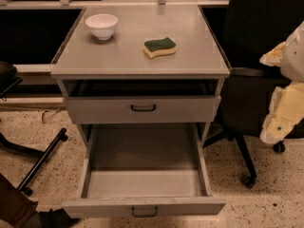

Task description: Close middle drawer

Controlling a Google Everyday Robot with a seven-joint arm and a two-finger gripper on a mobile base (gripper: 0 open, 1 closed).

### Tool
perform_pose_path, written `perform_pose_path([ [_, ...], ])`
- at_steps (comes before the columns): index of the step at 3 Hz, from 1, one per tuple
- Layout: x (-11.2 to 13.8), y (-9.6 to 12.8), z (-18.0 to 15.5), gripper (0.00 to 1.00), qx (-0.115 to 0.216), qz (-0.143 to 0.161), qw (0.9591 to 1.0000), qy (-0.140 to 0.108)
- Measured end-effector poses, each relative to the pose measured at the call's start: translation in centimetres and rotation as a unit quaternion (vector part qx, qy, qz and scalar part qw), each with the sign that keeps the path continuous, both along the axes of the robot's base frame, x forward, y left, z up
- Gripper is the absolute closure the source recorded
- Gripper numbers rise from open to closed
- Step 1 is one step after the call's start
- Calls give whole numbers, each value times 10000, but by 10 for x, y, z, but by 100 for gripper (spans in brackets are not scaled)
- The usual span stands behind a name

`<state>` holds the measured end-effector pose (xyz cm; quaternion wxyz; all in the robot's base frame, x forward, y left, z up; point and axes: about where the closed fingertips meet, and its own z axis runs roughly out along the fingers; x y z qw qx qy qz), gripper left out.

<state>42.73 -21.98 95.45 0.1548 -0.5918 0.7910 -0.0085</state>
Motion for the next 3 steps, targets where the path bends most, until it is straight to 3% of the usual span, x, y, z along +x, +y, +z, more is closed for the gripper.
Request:
perform_pose_path([
  [1, -33, 6, -39, 0, 489, -108, 9985, 218],
  [2, -69, 19, -104, 0, 1168, -136, 9916, 531],
  [3, -87, 56, -186, 0, 1798, 72, 9799, 858],
])
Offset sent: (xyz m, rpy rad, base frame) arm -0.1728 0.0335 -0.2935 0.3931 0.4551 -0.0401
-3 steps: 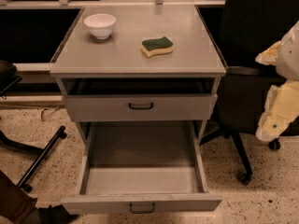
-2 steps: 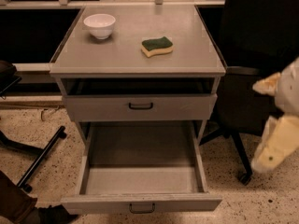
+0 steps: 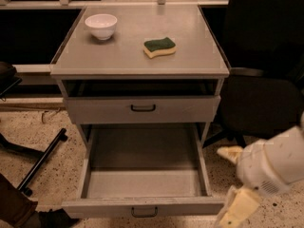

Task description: Close middle drawer

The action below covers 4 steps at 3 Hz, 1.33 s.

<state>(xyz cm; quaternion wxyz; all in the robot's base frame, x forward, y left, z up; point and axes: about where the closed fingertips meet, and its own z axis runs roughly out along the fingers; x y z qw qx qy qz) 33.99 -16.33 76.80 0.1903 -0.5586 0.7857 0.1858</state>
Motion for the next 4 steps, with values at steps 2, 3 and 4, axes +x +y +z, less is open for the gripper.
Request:
perform_pose_path([
  [2, -53, 43, -123, 0, 460, 62, 9957, 796],
  [3, -54, 43, -122, 0, 452, 73, 9957, 801],
  [4, -51, 50, -145, 0, 494, 48, 9957, 781],
])
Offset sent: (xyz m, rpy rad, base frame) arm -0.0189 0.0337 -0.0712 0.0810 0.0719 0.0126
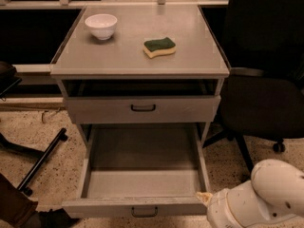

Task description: Close middle drawer

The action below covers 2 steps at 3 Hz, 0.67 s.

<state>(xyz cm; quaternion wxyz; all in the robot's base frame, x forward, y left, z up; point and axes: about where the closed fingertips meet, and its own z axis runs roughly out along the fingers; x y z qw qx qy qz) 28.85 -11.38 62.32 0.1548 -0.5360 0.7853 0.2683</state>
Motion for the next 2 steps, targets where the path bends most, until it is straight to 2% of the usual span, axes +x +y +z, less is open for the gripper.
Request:
perform_pose_path([
  [1, 11, 22, -64, 0, 48, 56, 9999, 131],
  [2, 35, 47, -132, 0, 147, 8, 9995, 281],
])
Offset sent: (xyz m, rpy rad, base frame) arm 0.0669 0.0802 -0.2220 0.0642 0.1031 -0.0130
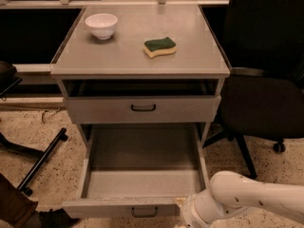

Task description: Close middle drawer

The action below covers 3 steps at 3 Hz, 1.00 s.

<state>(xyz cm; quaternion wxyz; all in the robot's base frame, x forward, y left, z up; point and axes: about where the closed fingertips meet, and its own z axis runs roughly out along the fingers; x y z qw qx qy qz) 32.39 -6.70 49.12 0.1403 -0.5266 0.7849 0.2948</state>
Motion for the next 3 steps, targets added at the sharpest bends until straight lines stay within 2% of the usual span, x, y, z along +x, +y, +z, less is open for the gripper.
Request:
perform_pose_path([
  [1, 5, 24, -57, 0, 170, -66, 9994, 309],
  [2, 5, 24, -58, 0, 172, -65, 9994, 310],
  [3, 27, 47, -73, 0, 347, 81, 9993, 151],
])
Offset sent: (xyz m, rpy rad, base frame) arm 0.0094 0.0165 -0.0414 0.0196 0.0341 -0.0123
